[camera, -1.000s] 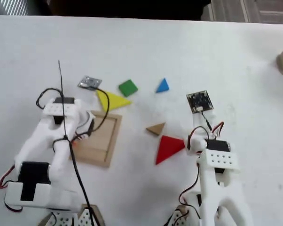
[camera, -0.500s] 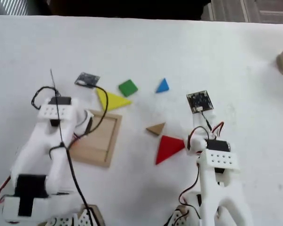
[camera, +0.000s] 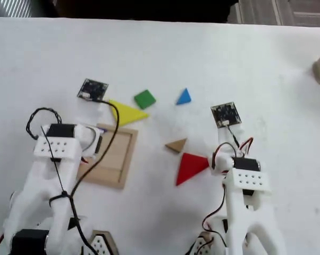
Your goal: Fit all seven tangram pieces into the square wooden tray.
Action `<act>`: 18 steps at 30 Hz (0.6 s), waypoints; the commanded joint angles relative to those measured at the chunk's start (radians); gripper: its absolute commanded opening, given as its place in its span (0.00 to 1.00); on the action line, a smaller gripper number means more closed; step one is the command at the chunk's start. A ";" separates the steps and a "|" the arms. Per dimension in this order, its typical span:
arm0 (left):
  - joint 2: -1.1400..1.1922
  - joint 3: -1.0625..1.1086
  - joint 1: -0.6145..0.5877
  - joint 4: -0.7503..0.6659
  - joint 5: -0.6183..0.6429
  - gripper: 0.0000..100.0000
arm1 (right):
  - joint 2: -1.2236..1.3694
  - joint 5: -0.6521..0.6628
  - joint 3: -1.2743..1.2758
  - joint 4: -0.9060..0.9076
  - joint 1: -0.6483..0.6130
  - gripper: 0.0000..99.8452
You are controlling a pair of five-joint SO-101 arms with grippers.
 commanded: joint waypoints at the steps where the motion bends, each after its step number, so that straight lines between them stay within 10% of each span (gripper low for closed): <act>1: -0.038 -0.009 -0.038 -0.057 0.063 0.02 | 0.004 0.005 -0.011 0.004 -0.005 0.14; 18: -0.039 -0.009 -0.389 -0.235 0.336 0.27 | 0.005 0.454 -0.135 0.133 -0.420 0.30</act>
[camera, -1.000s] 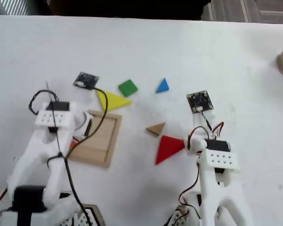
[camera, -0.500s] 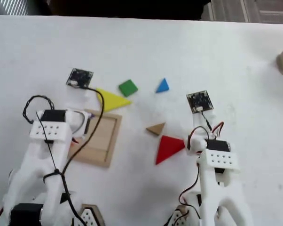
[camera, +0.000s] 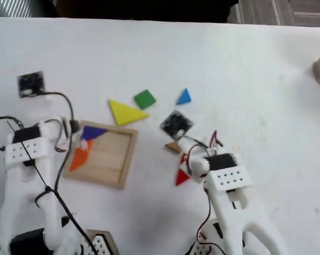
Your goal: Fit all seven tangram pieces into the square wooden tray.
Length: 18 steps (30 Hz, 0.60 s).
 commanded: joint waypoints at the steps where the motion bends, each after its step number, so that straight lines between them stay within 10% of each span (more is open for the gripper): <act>1: -0.038 -0.011 -0.074 -0.049 0.138 0.27 | 0.005 0.221 -0.060 0.007 -0.116 0.30; 18: -0.035 0.041 -0.073 -0.183 0.172 0.27 | 0.584 0.586 -0.436 0.007 -0.076 0.30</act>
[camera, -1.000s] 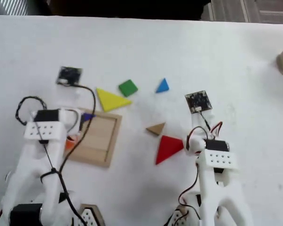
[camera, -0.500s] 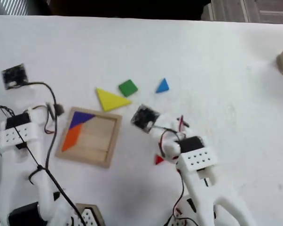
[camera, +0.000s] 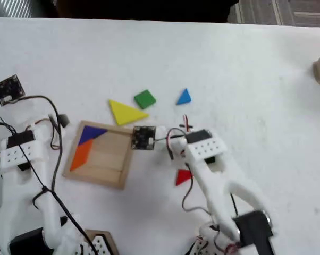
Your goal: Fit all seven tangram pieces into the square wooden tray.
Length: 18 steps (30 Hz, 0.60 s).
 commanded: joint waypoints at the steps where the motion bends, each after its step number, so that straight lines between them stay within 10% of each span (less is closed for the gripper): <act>1: -0.035 -0.006 -0.005 -0.054 0.011 0.27 | 0.177 0.084 -0.163 -0.002 0.048 0.30; 18: -0.035 0.002 -0.005 -0.055 0.011 0.27 | 0.354 0.107 -0.319 0.047 0.064 0.17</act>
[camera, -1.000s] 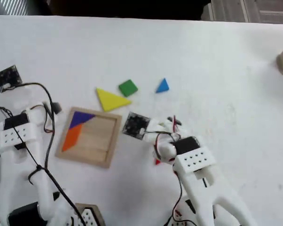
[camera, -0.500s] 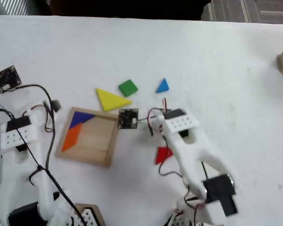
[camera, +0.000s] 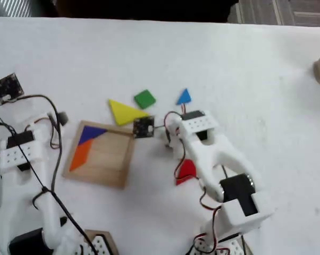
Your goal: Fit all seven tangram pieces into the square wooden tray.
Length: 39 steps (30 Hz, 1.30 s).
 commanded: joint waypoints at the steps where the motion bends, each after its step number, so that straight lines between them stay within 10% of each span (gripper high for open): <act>1: -0.035 0.000 -0.005 -0.025 0.011 0.27 | -0.005 0.006 -0.040 -0.008 0.015 0.14; 25: -0.035 0.003 -0.005 -0.026 0.009 0.27 | -0.016 -0.436 -0.069 -0.117 0.085 0.08; 39: -0.035 0.000 -0.010 -0.026 0.009 0.27 | -0.016 -0.678 -0.338 0.154 -0.027 0.08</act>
